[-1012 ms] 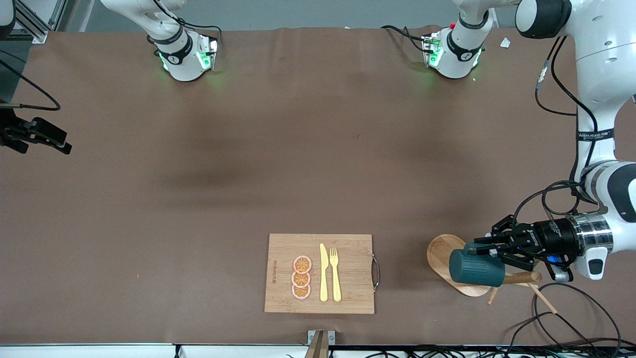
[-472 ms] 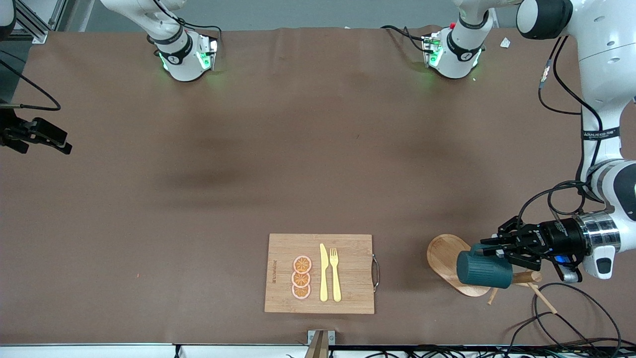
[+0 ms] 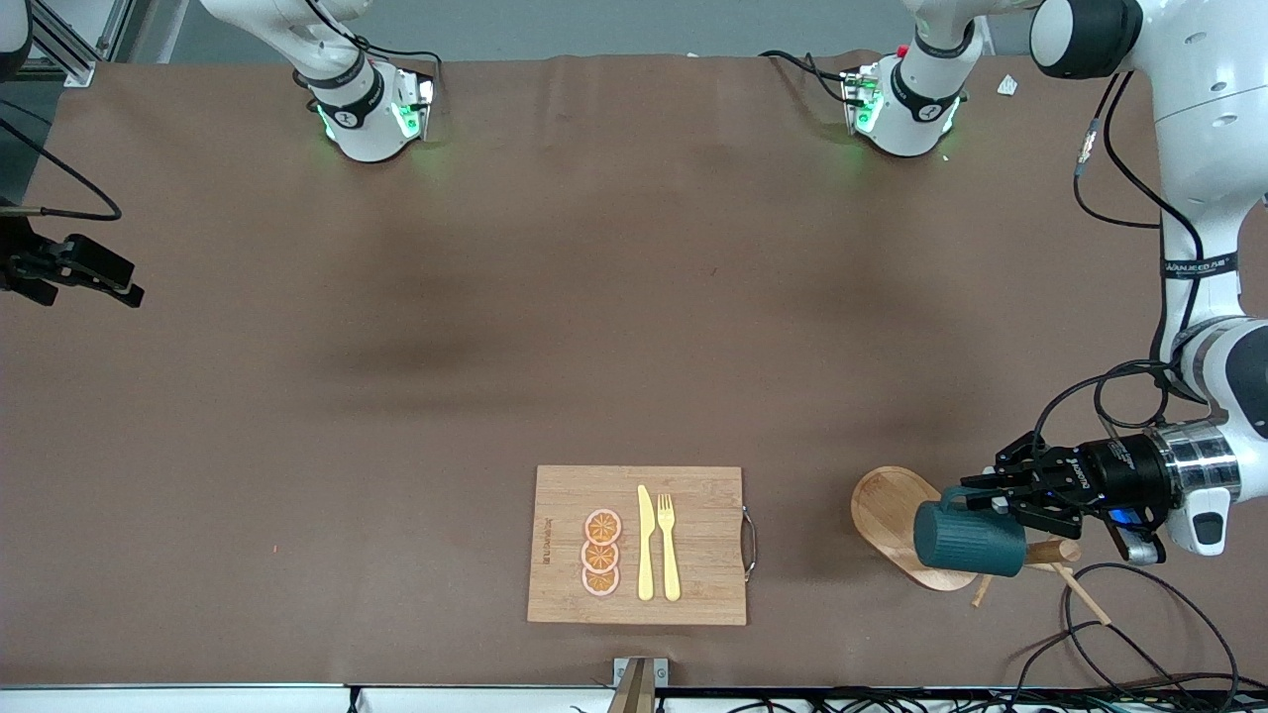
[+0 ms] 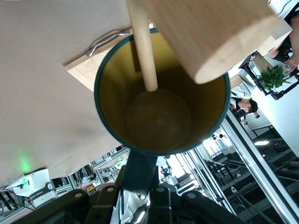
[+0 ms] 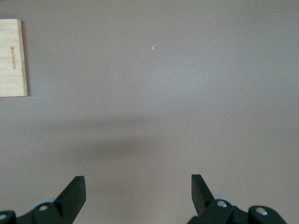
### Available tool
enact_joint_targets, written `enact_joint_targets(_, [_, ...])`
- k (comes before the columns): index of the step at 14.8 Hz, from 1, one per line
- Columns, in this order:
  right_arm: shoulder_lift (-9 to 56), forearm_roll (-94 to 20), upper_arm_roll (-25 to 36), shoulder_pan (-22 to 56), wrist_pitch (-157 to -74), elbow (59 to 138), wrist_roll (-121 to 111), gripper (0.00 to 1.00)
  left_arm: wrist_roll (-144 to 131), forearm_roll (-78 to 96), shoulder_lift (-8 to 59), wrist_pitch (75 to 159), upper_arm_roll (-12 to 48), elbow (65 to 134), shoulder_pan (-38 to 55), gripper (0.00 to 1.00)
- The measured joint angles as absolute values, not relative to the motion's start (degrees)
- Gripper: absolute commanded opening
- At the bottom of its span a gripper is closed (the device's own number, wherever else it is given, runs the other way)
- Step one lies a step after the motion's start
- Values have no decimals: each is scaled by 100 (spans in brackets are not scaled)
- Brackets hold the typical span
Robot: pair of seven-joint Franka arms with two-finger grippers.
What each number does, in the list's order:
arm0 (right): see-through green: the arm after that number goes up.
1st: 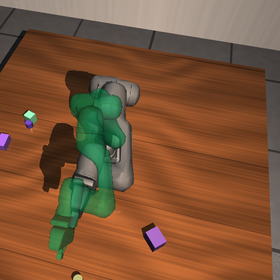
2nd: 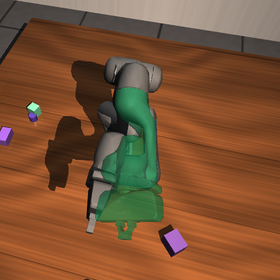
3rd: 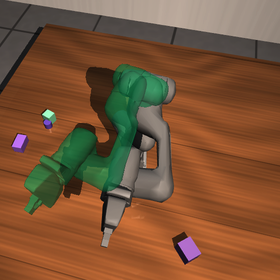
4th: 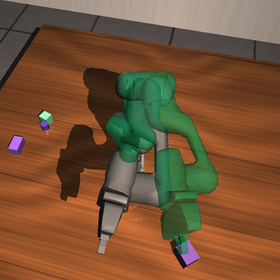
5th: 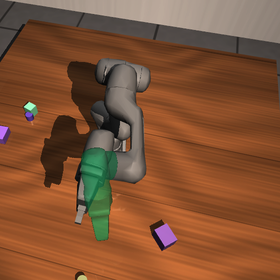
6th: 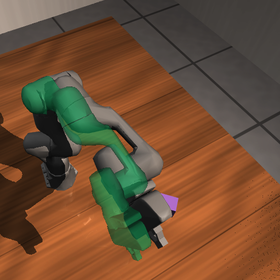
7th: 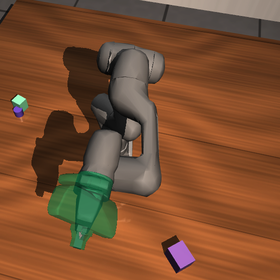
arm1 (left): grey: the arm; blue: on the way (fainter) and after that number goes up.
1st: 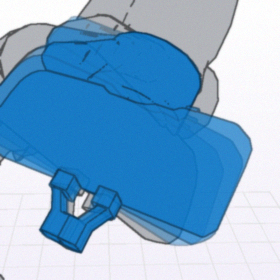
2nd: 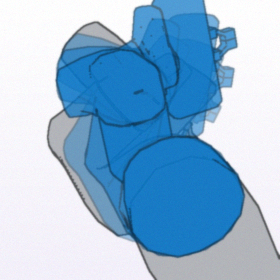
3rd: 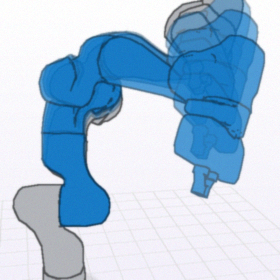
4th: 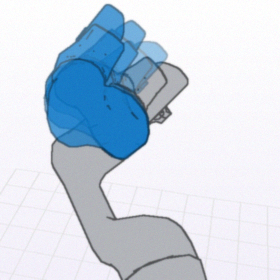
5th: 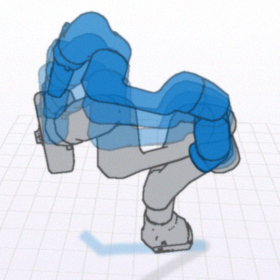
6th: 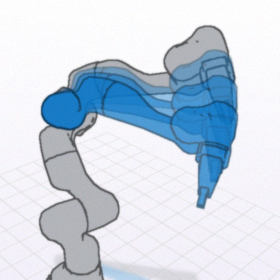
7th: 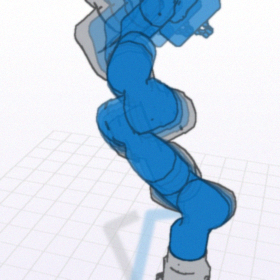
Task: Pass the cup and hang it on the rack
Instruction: 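Lower the mug handle onto the rack peg with the left gripper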
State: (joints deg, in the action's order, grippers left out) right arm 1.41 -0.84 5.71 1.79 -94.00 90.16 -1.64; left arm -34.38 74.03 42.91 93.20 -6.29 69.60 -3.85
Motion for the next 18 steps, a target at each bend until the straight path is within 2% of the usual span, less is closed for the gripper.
enact_joint_targets(18, [142, -84, 568, 180, -9400, 9016, -164, 100, -3110, 7202, 4365, 9320, -749, 6965, -468, 0])
